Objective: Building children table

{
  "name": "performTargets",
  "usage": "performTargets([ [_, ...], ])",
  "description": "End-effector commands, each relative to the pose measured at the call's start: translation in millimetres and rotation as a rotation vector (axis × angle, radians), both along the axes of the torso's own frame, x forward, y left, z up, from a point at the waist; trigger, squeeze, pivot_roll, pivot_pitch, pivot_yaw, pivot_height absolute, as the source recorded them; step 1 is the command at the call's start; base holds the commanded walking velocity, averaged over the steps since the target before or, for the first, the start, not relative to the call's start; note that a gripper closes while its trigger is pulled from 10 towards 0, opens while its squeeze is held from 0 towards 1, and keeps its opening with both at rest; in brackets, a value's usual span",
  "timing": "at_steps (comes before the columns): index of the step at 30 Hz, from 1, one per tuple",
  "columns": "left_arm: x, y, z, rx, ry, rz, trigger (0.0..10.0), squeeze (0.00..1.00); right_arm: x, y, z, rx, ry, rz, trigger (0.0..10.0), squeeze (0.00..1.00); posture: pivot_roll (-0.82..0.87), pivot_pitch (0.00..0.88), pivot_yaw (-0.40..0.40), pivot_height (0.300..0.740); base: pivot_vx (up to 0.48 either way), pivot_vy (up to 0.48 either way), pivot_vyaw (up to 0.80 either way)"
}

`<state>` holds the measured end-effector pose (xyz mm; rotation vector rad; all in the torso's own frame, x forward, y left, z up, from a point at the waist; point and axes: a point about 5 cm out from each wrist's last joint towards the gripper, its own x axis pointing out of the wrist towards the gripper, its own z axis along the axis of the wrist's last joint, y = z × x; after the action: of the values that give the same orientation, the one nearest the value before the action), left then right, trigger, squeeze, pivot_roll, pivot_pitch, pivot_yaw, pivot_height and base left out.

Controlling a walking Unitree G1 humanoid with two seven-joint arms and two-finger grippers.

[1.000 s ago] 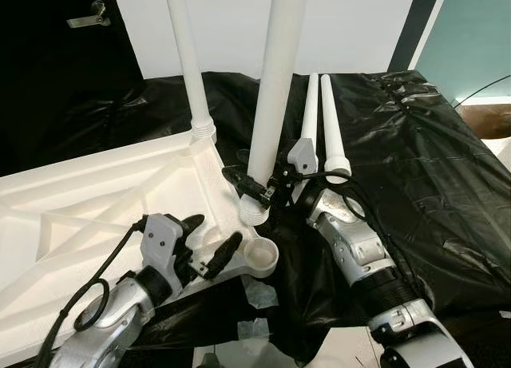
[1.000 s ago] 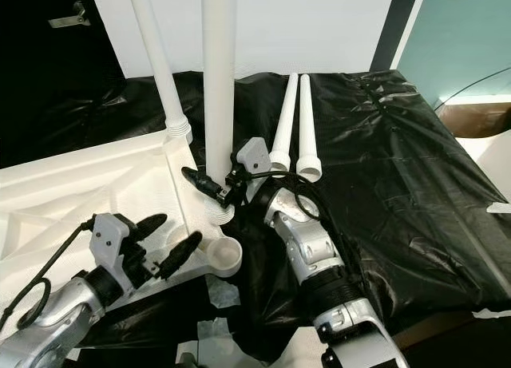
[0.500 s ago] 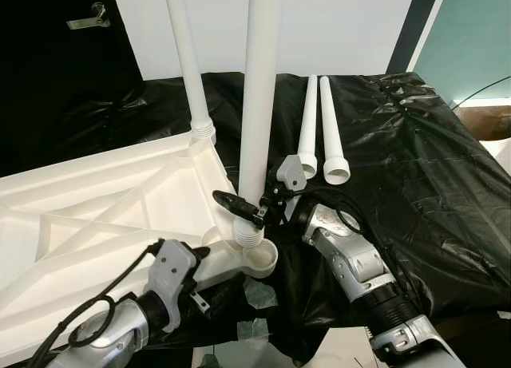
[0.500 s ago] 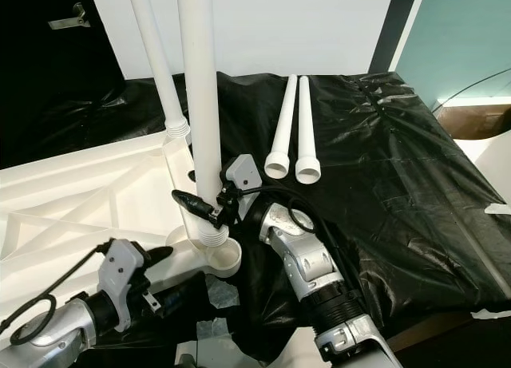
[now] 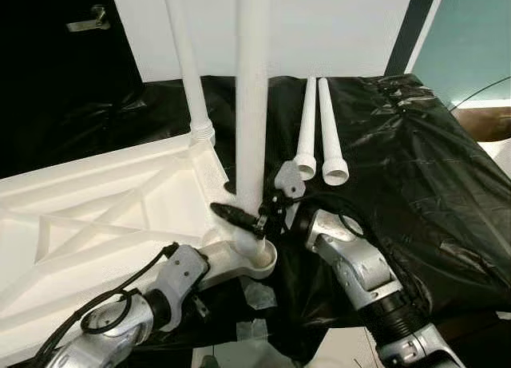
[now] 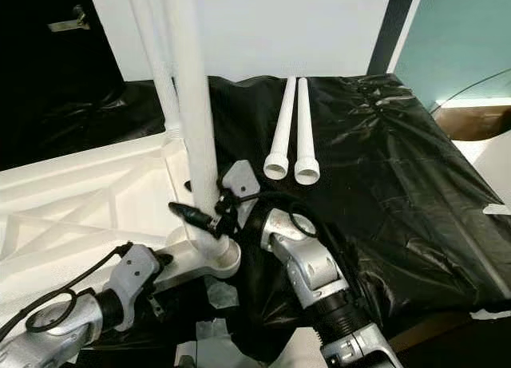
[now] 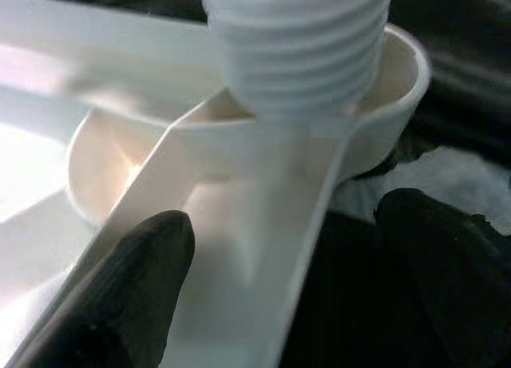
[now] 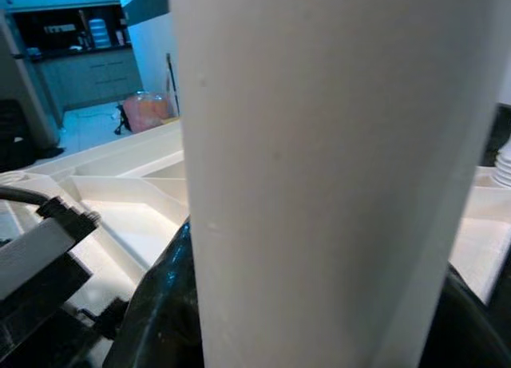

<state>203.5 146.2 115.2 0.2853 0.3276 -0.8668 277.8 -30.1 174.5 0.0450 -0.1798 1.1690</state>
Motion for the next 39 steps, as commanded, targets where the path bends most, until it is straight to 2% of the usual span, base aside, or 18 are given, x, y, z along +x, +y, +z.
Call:
performTargets([
  [1,5.6,0.6,-1,0.023,-0.008,0.006,10.0,0.00,-4.4,0.3,-8,-0.023,0.040,0.019,10.0,0.00,0.16,0.038,-0.009,0.740,0.000,0.000,0.00],
  [3,5.6,0.6,-1,0.023,-0.008,0.006,10.0,0.00,-4.4,0.3,-8,-0.023,0.040,0.019,10.0,0.00,0.16,0.038,-0.009,0.740,0.000,0.000,0.00],
  [7,26.5,-3.0,3,0.020,-0.066,0.073,10.0,0.00,2.0,-13.1,-4,-0.024,0.025,-0.073,10.0,0.00,0.14,0.054,0.007,0.740,0.000,0.000,0.00],
  [12,33.0,-3.0,3,0.036,-0.085,0.091,10.0,0.00,6.0,-18.7,-2,-0.025,0.022,-0.106,10.0,0.00,0.13,0.057,0.012,0.740,0.000,0.000,0.00],
  [14,40.7,-4.7,5,0.040,-0.112,0.106,10.0,0.00,9.1,-23.4,0,-0.030,0.017,-0.127,10.0,0.00,0.13,0.058,0.017,0.740,0.000,0.000,0.00],
  [18,43.8,-5.9,7,0.037,-0.122,0.104,10.0,0.00,12.1,-26.5,1,-0.035,0.013,-0.144,10.0,0.00,0.13,0.059,0.020,0.740,0.000,0.000,0.00],
  [25,38.0,-8.5,9,0.016,-0.099,0.051,10.0,0.00,16.9,-27.8,-9,-0.064,0.035,-0.142,10.0,0.00,0.13,0.058,0.025,0.740,0.000,0.000,0.00],
  [34,36.4,-4.7,10,0.024,-0.099,0.054,10.0,0.00,22.0,-28.3,-19,-0.088,0.055,-0.142,10.0,0.00,0.14,0.059,0.024,0.740,0.000,0.000,0.00],
  [39,29.4,-5.9,11,0.019,-0.082,0.026,10.0,0.00,20.7,-17.3,-24,-0.124,0.054,-0.105,10.0,0.00,0.14,0.060,0.022,0.740,0.000,0.000,0.00],
])
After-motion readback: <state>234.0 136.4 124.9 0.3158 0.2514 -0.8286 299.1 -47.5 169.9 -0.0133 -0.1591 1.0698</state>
